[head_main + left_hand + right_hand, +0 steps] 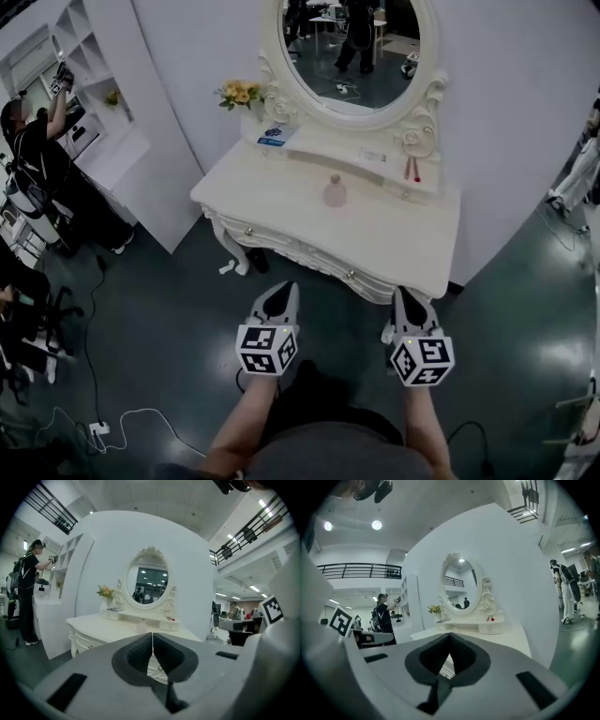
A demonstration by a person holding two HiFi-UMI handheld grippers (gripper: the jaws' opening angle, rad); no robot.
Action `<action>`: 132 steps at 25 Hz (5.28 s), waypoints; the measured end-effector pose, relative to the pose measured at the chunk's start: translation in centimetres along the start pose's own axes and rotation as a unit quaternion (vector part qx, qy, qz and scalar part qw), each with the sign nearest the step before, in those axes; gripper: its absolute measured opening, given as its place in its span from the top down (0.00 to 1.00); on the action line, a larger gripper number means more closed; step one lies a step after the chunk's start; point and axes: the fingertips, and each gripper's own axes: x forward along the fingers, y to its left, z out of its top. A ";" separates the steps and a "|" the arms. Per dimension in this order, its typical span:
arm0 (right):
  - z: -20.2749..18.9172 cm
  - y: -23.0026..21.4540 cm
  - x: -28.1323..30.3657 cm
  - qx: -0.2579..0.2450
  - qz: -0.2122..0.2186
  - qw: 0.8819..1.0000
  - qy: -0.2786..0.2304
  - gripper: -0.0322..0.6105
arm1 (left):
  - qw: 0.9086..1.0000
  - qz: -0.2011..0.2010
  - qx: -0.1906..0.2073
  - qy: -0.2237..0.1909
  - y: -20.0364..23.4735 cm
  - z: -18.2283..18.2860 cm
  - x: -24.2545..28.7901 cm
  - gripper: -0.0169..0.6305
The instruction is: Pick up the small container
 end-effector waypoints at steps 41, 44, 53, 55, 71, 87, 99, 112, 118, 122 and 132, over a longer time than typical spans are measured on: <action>2.7 -6.0 10.8 0.038 -0.010 0.999 -0.020 0.94 | 0.999 -0.023 0.013 0.027 3.6 2.3 16.0 0.65; 2.9 -6.7 13.1 0.041 -0.019 0.999 -0.017 0.94 | 0.999 -0.030 0.015 0.032 4.5 2.6 18.7 0.65; 3.8 -8.2 17.9 0.046 -0.051 0.997 -0.017 0.94 | 0.996 -0.061 0.027 0.054 6.1 3.2 25.7 0.64; 3.9 -8.3 18.6 0.048 -0.058 0.997 -0.018 0.94 | 0.996 -0.068 0.028 0.060 6.4 3.2 27.0 0.64; 4.4 -10.3 21.9 0.048 -0.115 0.992 -0.016 0.94 | 0.986 -0.127 0.035 0.103 5.7 0.8 34.4 0.61; 5.2 -11.9 23.1 0.056 -0.131 0.990 -0.022 0.94 | 0.981 -0.133 0.060 0.128 5.1 -0.3 38.0 0.61; 5.2 -13.6 24.3 0.068 -0.126 0.990 -0.021 0.94 | 0.979 -0.122 0.079 0.146 4.6 -1.1 40.3 0.61; 5.0 -15.2 25.0 0.074 -0.118 0.990 -0.016 0.94 | 0.982 -0.093 0.079 0.145 4.7 -1.0 41.5 0.67; 5.1 -15.3 25.1 0.074 -0.112 0.991 -0.017 0.94 | 0.982 -0.085 0.092 0.142 4.5 -0.6 41.4 0.73; 5.3 -15.2 25.1 0.073 -0.109 0.991 -0.018 0.94 | 0.980 -0.082 0.101 0.148 4.6 -0.6 41.3 0.75; 5.3 -15.6 24.3 0.073 -0.119 0.990 -0.022 0.94 | 0.979 -0.112 0.114 0.123 2.5 2.5 40.6 0.76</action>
